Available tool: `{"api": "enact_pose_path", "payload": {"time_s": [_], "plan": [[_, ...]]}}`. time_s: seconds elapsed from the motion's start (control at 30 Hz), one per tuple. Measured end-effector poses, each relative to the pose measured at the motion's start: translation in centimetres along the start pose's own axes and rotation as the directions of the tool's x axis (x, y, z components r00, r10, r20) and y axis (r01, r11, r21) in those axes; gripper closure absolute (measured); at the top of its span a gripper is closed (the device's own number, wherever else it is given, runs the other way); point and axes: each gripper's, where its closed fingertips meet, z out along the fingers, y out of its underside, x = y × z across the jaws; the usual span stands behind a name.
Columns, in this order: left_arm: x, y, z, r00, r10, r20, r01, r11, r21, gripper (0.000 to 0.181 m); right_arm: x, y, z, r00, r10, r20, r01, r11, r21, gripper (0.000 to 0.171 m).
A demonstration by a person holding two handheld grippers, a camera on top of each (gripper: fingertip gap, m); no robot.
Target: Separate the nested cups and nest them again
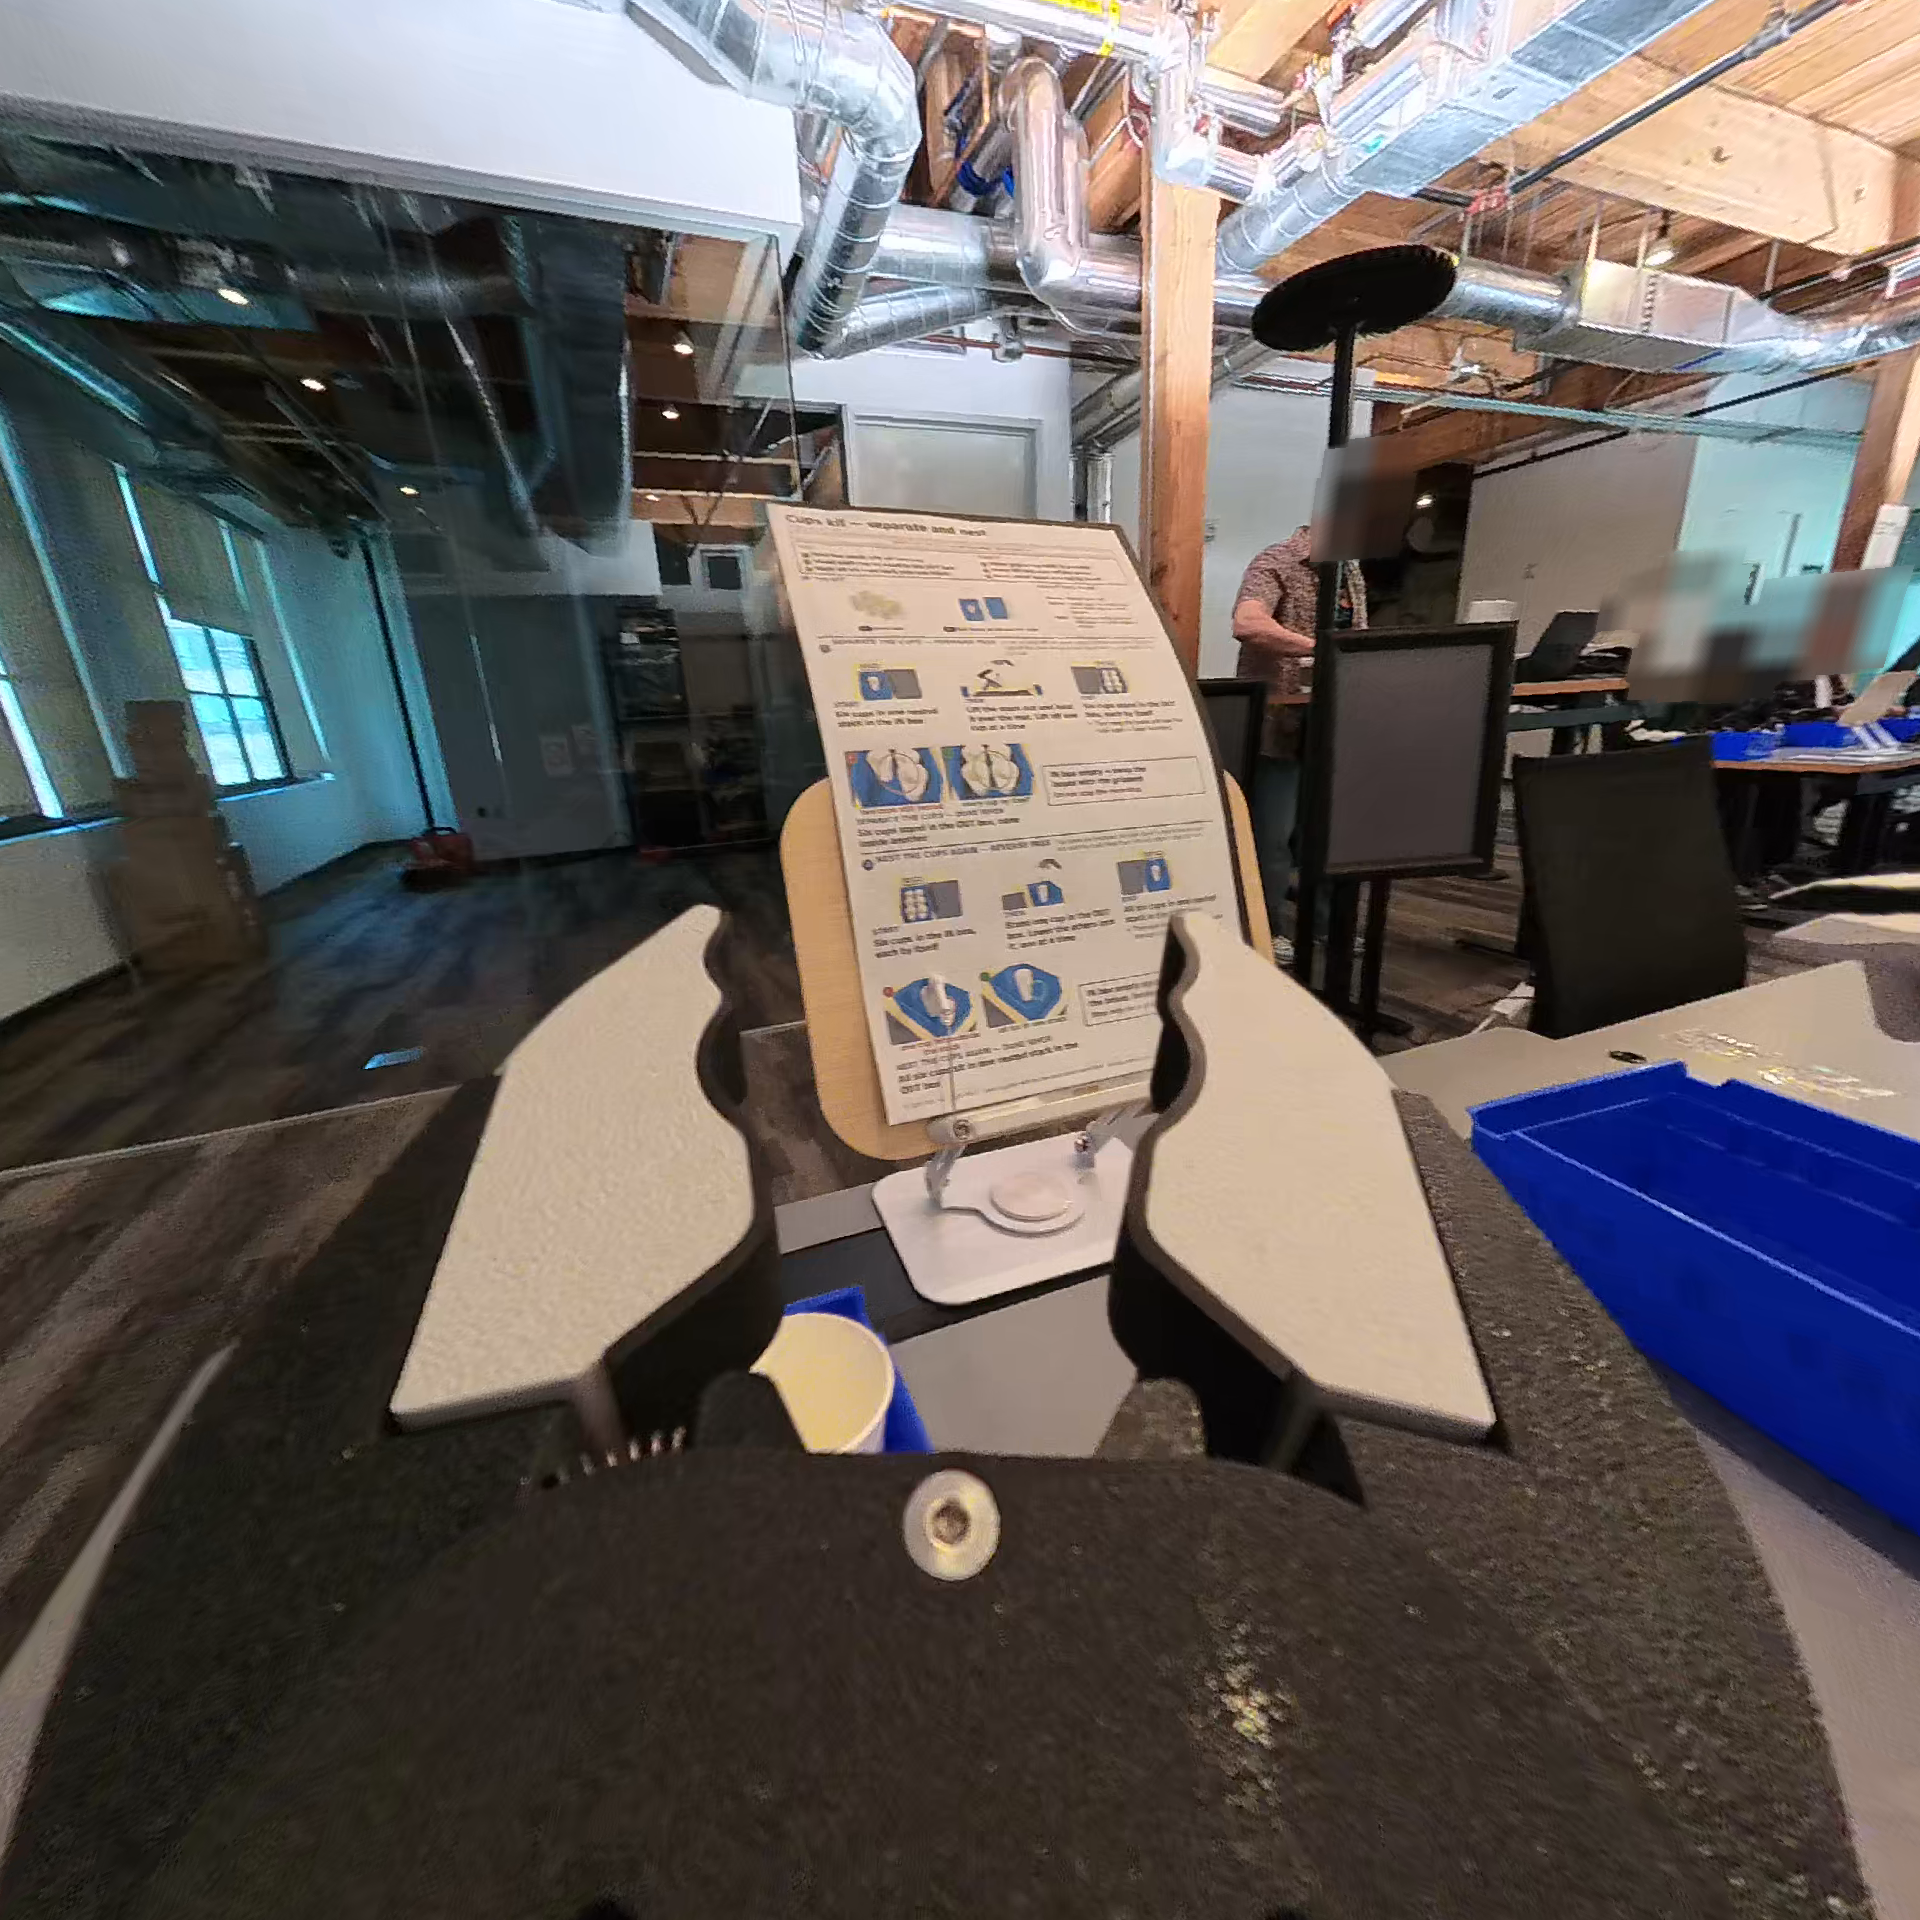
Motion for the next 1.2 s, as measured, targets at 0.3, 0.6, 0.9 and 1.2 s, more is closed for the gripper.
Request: {"api": "enact_pose_path", "payload": {"time_s": [0.3,0.6,0.9,1.2], "plan": [[0.9,1.7,1.7,0.998,0.054,0.022,-0.051,0.994,-0.099,0.103,0.6,0.1,0.8,0.994,-0.042,-0.102,0.041,0.999,-0.012,0.123],[1.0,5.1,2.3,0.999,0.032,0.012,-0.029,0.979,-0.202,0.111,0.7,0.6,0.4,0.972,-0.124,-0.200,0.109,0.990,-0.087,0.141],[3.0,6.5,3.1,0.999,0.011,-0.053,-0.024,0.969,-0.246,0.117,-2.5,0.2,1.0,0.993,0.056,-0.101,-0.065,0.994,-0.087,0.139],[5.0,8.4,3.8,0.997,0.039,-0.065,-0.057,0.949,-0.310,0.118,-5.3,-0.4,1.3,0.994,0.108,0.008,-0.107,0.989,-0.105,0.137]]}}
